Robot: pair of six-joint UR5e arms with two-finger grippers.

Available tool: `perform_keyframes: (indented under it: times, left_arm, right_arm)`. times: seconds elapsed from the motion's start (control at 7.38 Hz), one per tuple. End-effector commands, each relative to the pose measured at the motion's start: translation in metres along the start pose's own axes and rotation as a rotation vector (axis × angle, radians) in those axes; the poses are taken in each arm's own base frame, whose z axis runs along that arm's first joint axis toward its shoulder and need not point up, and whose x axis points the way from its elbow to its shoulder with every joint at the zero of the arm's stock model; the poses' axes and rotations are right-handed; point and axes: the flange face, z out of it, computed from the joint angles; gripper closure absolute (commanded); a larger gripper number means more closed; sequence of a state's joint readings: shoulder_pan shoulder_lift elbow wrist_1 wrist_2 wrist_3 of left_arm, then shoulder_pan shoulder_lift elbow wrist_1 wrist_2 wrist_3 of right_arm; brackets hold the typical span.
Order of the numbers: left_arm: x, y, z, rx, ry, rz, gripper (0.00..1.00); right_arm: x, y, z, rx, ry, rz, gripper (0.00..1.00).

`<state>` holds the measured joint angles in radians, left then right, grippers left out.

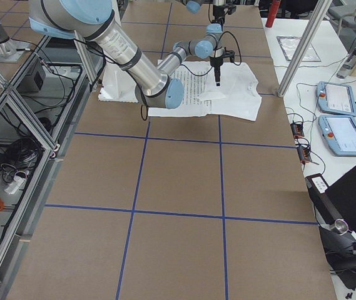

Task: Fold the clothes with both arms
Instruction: 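Carry the sleeve with the left gripper across the shirt and release it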

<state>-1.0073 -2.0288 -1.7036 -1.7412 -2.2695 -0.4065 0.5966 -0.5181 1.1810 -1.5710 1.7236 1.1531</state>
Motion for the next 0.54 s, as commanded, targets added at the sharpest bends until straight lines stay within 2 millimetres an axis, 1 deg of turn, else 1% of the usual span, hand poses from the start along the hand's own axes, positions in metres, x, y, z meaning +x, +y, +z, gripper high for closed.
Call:
perform_keyframes:
  times: [0.0,0.27,0.41]
  left_arm:
    - [-0.001,0.002,-0.003,0.004,0.001,0.006,0.00]
    - [0.000,0.002,-0.004,0.004,0.003,0.004,0.00]
    - [0.001,0.002,-0.005,0.006,0.004,0.000,0.00]
  right_arm:
    - [-0.030,0.015,0.020,0.037,0.071,0.004,0.00]
    - [-0.027,0.022,0.044,0.074,0.133,-0.030,0.00]
    - [-0.025,0.023,0.047,0.078,0.148,-0.057,0.00]
